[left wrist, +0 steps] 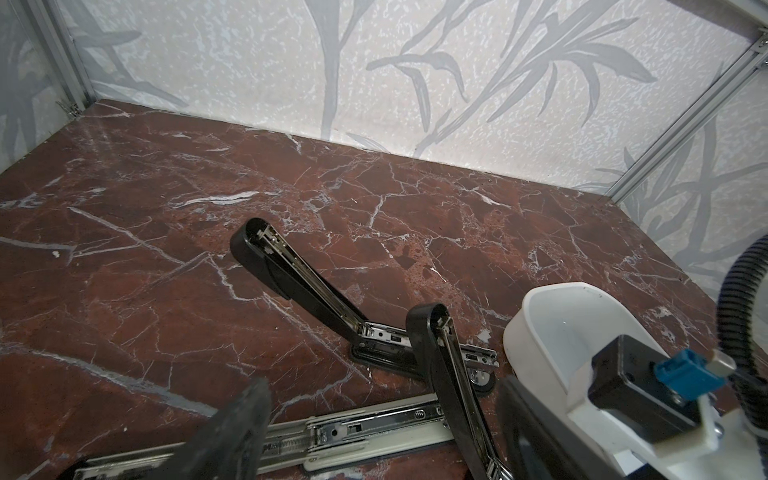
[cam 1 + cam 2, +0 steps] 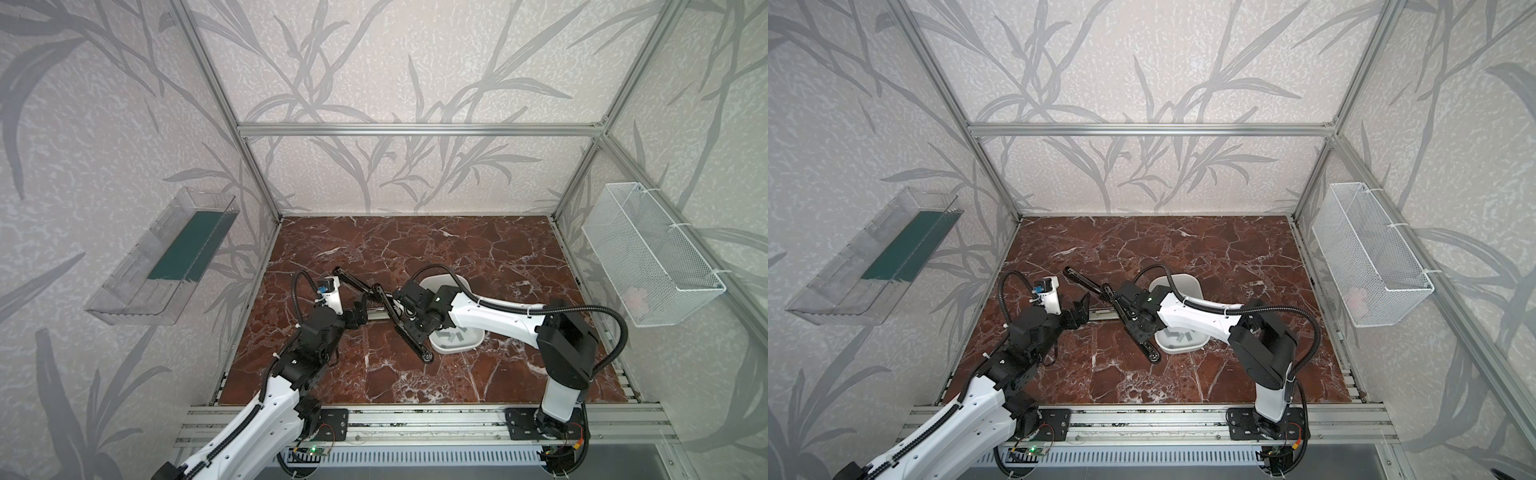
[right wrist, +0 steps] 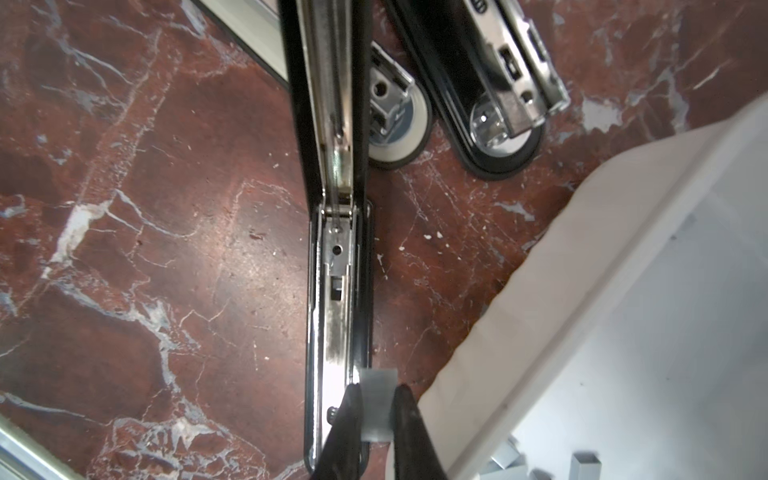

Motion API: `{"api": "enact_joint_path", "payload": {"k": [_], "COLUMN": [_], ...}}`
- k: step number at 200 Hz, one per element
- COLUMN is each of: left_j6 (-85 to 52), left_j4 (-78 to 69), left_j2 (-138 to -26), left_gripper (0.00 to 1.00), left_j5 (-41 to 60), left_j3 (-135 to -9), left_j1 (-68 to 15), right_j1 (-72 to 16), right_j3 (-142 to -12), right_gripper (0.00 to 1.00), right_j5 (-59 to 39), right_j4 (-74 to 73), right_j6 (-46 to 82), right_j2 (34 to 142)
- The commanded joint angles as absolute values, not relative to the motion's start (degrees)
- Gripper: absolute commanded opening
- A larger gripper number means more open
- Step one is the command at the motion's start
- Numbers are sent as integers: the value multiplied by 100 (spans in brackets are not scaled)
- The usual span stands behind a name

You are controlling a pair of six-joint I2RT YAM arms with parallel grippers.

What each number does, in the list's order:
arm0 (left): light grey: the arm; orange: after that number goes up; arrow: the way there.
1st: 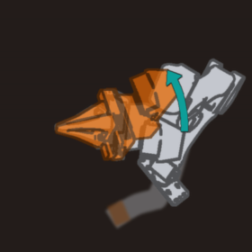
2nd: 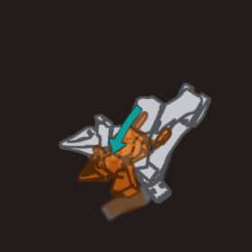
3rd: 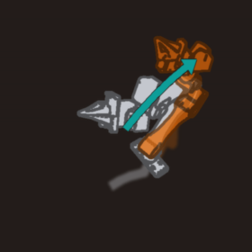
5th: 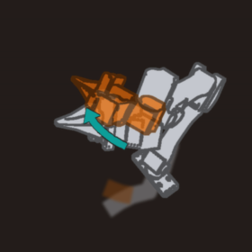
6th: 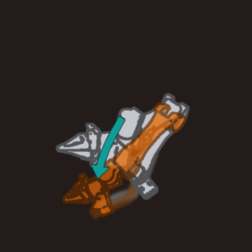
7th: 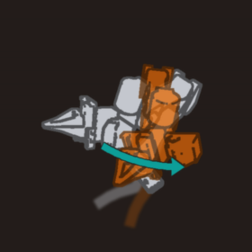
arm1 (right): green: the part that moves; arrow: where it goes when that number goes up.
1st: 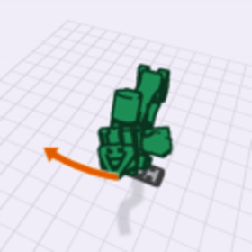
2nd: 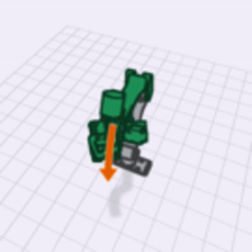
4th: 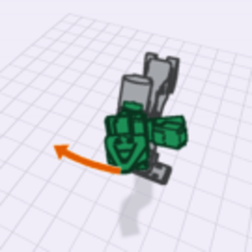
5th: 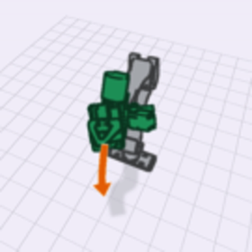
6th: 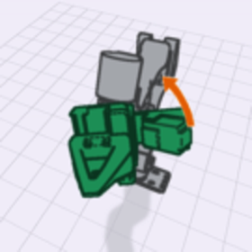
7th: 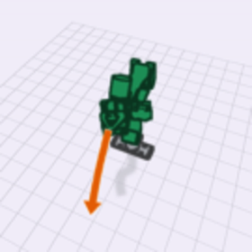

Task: Load the staples into the stapler
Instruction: 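Carry the staple strip over the open black stapler's channel with the right gripper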

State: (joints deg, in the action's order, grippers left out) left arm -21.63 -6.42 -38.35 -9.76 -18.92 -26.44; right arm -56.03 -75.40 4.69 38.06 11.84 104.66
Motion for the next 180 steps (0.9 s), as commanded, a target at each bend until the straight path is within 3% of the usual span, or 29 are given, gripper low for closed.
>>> {"api": "enact_joint_path", "payload": {"k": [1,68,128,180], "left_j6": [-2180,-2145,-2151,-2064], "left_j4": [-693,-721,-720,-774], "left_j2": [-3864,-3964,-3942,-3985], "left_gripper": [86,86,86,86], "left_j5": [-984,-1028,-1019,-1049], "left_j3": [-1865,-1873,-1860,-1802], "left_j1": [-2607,-2592,-2584,-2580], "right_j1": [-5546,-5385,-5496,-5799], "right_j3": [-7536,-6880,-6463,-6324], "right_gripper": [6,5,5,6], "right_j5": [689,801,-180,-83], "right_j4": [4083,4011,3407,3380], "right_j6": [1118,1126,888,975], "right_j2": [10421,9884,9026,9089]}}
